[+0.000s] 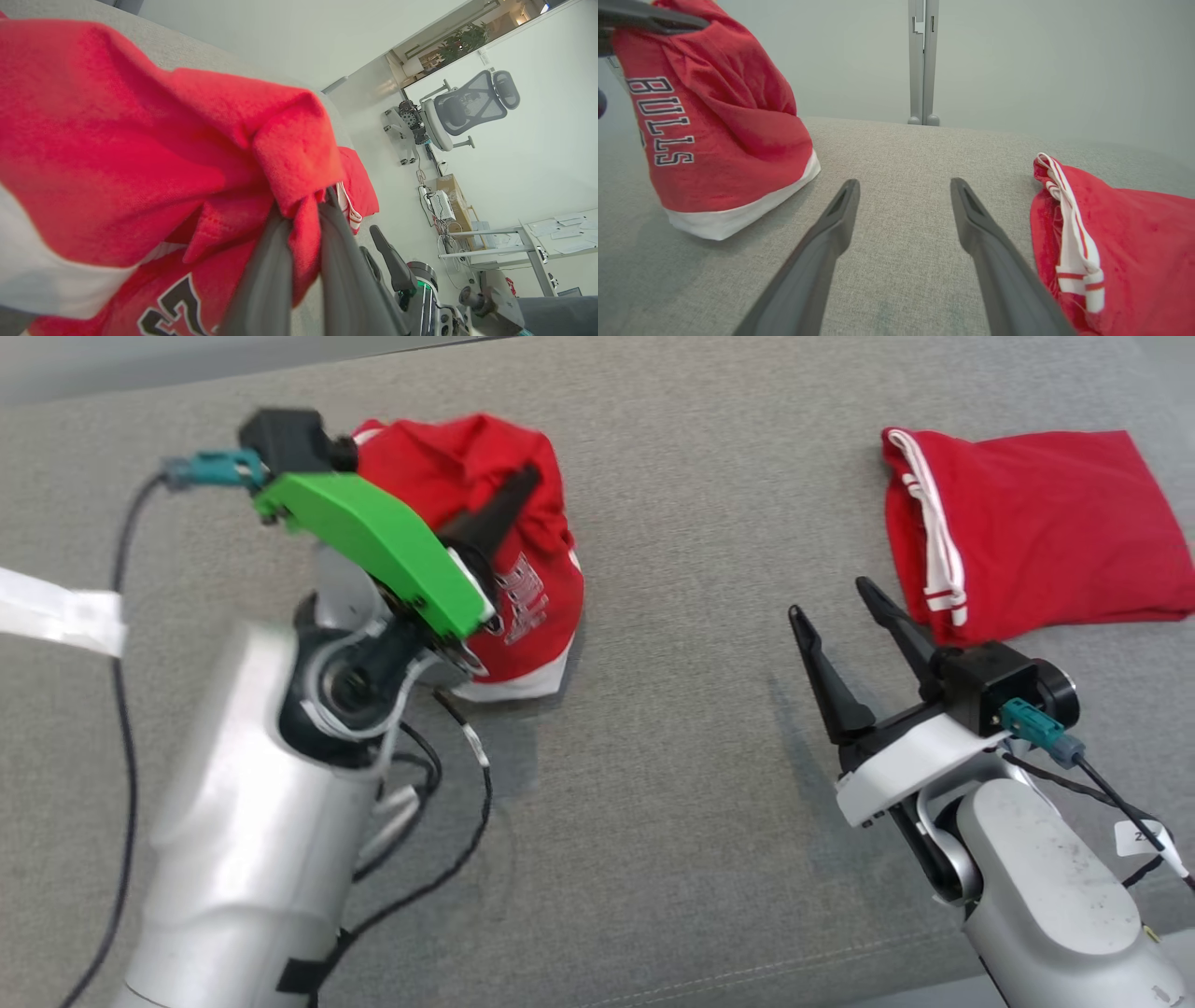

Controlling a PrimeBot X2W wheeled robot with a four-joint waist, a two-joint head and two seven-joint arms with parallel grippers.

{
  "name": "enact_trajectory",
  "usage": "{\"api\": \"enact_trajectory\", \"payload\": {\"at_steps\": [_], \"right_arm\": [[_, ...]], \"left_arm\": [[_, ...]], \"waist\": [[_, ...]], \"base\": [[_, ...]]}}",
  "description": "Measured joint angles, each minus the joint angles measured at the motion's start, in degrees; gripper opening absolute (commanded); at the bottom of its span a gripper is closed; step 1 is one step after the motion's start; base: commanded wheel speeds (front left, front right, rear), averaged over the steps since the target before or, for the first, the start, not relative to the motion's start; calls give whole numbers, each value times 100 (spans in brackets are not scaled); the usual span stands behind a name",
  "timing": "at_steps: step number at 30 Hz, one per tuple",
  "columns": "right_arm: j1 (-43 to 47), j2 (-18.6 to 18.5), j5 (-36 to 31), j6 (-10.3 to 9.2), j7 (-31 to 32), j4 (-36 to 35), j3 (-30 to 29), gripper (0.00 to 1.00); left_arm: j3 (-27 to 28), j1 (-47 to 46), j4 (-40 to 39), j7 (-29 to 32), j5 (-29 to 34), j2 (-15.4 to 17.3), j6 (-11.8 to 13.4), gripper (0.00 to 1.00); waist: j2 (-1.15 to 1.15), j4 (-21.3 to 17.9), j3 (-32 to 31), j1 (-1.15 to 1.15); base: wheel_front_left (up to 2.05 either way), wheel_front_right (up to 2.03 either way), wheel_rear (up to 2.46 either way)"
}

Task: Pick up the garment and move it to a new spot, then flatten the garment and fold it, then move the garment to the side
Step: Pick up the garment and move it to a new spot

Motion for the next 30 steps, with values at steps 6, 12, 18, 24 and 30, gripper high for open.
{"api": "enact_trajectory", "payload": {"at_steps": [6,12,18,24,30], "right_arm": [[-2,56,-1,18,-7,27,29,100],[1,69,-1,13,-7,23,-108,100],[92,-21,-9,-11,-7,8,-281,100],[138,-30,-93,-1,-7,-75,-236,100],[138,-46,-212,51,-8,-232,-115,100]], "left_arm": [[-609,161,193,-587,181,24,0,17],[-978,160,541,-1015,645,30,-1,100],[-1397,146,396,-1314,437,60,-1,100],[-1706,-73,-55,-1697,389,63,-1,100],[-1669,-170,-101,-2095,1078,68,-1,100]], "waist": [[0,-299,-23,0],[0,-484,-22,0],[0,-406,-31,0],[0,-199,-80,0],[0,54,-168,0]], "base": [[0,0,0],[0,0,0],[0,0,0],[0,0,0],[0,0,0]]}}
